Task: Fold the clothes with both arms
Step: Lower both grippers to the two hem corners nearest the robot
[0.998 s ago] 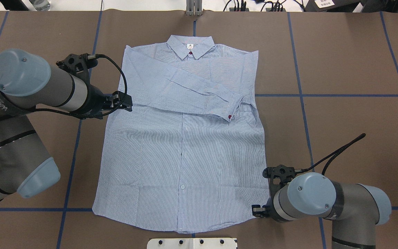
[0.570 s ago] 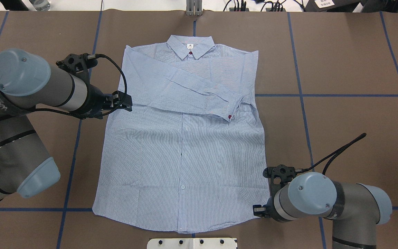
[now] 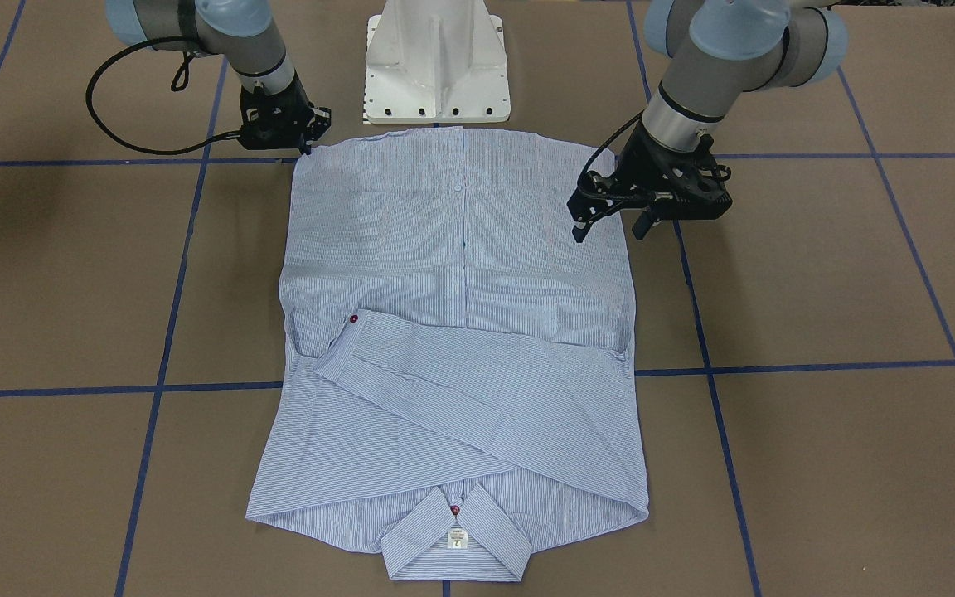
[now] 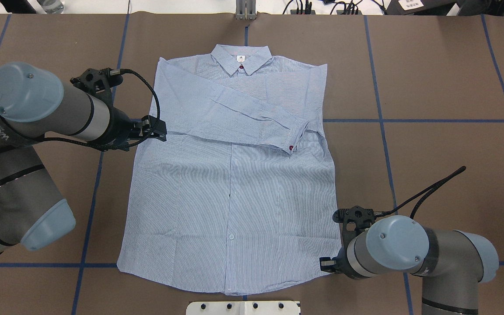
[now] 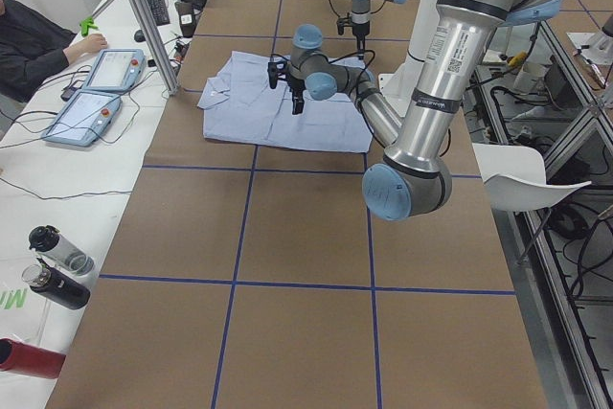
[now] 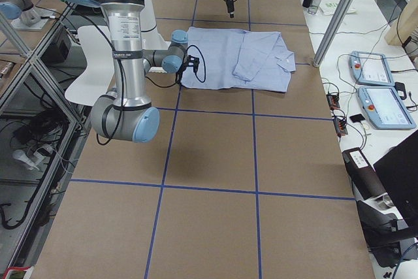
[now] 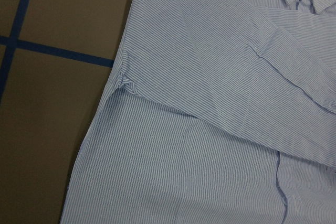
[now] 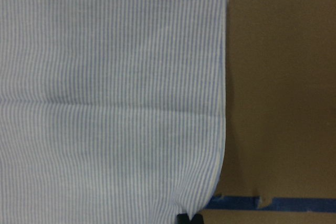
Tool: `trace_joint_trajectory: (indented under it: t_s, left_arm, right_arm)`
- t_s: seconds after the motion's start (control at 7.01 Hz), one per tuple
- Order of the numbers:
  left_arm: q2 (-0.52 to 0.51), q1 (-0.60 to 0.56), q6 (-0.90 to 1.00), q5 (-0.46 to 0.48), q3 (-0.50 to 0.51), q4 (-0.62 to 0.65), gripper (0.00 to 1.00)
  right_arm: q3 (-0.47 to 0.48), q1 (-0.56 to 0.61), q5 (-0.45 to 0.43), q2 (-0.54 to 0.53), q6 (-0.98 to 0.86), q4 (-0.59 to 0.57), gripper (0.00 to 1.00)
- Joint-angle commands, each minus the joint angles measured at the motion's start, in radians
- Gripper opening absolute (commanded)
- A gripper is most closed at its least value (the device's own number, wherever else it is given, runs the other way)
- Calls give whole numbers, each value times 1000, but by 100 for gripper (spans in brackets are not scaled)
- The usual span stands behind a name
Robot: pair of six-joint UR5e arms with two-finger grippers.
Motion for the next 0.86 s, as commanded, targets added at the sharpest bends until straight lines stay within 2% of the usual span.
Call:
trace_joint_trajectory:
  t_s: [0.0, 0.29, 0.57, 0.71]
  left_arm:
    - [71, 6, -2, 2, -9, 1, 99]
    - [176, 115, -70, 65, -18, -17, 99]
    - [272, 285, -252, 120, -38, -138, 99]
    - [288, 352, -328, 163, -66, -167, 98]
  right_arm:
    - [35, 25, -3, 3, 0, 5, 0]
    - [70, 42, -11, 7, 0, 11, 0]
    - [69, 48, -12, 43, 0, 11, 0]
    - [67, 46, -14, 43, 1, 11, 0]
